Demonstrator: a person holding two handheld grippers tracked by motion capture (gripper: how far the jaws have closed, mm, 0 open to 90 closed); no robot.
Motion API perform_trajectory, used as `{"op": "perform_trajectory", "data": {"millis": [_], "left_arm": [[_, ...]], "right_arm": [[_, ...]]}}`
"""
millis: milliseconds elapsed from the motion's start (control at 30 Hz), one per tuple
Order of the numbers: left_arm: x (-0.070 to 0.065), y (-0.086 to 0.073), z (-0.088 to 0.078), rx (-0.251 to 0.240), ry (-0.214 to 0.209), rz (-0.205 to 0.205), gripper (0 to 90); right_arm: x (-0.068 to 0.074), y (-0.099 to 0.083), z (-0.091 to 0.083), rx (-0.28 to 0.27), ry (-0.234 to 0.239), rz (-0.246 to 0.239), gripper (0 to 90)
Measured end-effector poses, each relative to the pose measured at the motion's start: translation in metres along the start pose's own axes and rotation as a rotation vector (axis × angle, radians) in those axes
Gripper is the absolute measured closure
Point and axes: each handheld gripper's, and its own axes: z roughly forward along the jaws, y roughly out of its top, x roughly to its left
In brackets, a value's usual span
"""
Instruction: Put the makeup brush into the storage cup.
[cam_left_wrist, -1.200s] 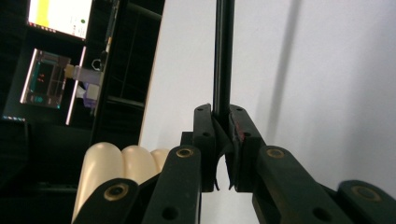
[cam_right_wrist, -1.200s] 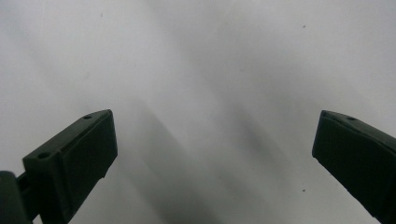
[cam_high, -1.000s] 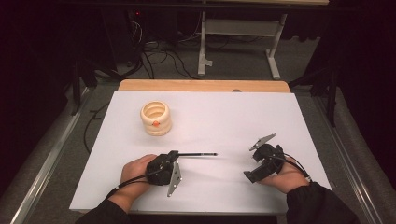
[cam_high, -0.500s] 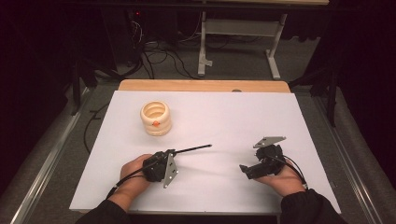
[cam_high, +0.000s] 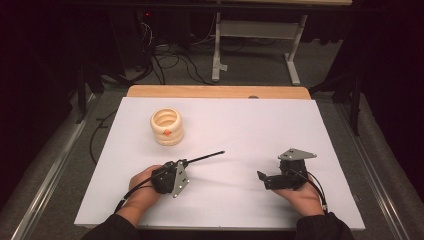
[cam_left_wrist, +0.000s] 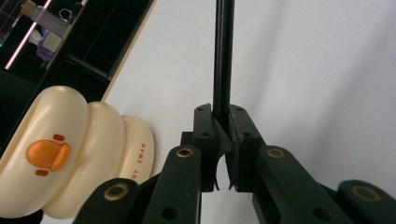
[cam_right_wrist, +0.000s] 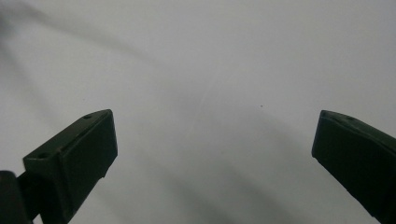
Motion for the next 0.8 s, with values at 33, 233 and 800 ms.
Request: {"op": "perform_trajectory", "data": {"millis": [33,233,800], "left_arm": [[0.000,0.000,0.000,0.000,-0.001,-0.007,83.3],[0.001,-0.001,0.001,-0.007,-0.013,-0.050,83.3],[0.008,-0.001,0.001,-0.050,-0.108,-0.266,83.3]], "right_arm": [[0.000,-0.001,0.000,-0.010,-0.009,0.005,1.7],[-0.004,-0.010,-0.002,-0.094,-0.015,0.055,2.7],[0.002,-0.021,-0.006,-0.179,-0.041,0.005,1.3]]}}
